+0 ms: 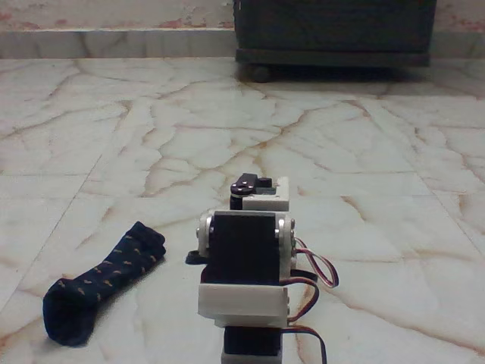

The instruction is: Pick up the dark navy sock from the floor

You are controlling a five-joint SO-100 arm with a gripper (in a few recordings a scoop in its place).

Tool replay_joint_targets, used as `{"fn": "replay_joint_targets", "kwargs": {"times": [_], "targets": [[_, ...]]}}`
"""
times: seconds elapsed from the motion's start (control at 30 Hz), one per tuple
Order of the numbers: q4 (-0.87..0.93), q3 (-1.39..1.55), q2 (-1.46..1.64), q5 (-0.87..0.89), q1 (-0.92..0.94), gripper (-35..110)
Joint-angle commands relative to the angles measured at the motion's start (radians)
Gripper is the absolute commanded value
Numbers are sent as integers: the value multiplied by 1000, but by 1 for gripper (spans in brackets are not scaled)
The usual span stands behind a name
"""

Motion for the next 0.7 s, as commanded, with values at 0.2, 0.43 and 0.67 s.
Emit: {"fn": "replay_joint_targets", "kwargs": {"times": [0.2,0.43,0.67], "targets": [[100,-32,-31,41,-40,0],[221,-170,-133,238,-101,0],[380,-282,-238,433,-167,0]]}}
